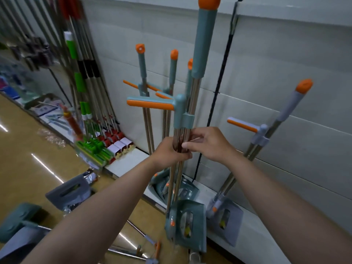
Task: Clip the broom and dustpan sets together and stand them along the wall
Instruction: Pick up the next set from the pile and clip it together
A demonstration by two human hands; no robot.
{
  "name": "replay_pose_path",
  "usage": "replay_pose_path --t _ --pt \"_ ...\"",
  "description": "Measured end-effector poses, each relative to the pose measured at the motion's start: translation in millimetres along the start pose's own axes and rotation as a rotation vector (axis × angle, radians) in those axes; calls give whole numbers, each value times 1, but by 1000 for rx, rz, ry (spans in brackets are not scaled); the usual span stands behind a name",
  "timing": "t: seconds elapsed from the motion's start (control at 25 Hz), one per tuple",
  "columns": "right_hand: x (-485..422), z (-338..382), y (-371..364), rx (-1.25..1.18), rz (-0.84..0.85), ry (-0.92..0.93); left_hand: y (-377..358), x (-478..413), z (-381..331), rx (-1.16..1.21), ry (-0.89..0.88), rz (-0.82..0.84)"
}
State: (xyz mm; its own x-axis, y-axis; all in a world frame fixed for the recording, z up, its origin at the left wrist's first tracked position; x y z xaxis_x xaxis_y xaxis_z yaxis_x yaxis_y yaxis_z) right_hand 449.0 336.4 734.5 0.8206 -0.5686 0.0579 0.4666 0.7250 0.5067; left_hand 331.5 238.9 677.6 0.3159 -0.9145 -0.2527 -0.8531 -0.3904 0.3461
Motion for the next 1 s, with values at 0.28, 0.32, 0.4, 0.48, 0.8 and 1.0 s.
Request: replay_pose_path --t 0.28,0.32,0.4,0.48,0.8,1.0 --pt "-37 -43 36 20 -68 -48 -31 -61 26 -24 28 37" --pt "-42 -49 38 25 -81 -58 -34 -67 32 -27 31 36" --pt "-51 -61 41 32 -95 -84 -40 -79 43 -5 30 32" --pt "-58 -68 43 22 -123 -105 -44 -91 49 47 37 31" --pt "-87 -83 67 36 -309 -129 -53 -150 57 79 -11 151" --pt "-106 -115 37 81 -265 -218 -57 -149 96 50 70 181"
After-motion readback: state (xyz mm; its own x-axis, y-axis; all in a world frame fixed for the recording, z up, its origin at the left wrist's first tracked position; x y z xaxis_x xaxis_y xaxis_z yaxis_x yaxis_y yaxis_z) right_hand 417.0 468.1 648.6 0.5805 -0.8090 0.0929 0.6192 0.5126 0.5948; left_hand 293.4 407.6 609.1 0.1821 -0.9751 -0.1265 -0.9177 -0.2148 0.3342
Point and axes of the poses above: each hand's wrist, its own x-axis away from the middle knuckle, its own y-axis out of the back of the hand, z = x × y, the point moved 4 cm from there along -x, towards the middle knuckle, and after that the axes turned 13 degrees about -y, right-handed, at the moved point
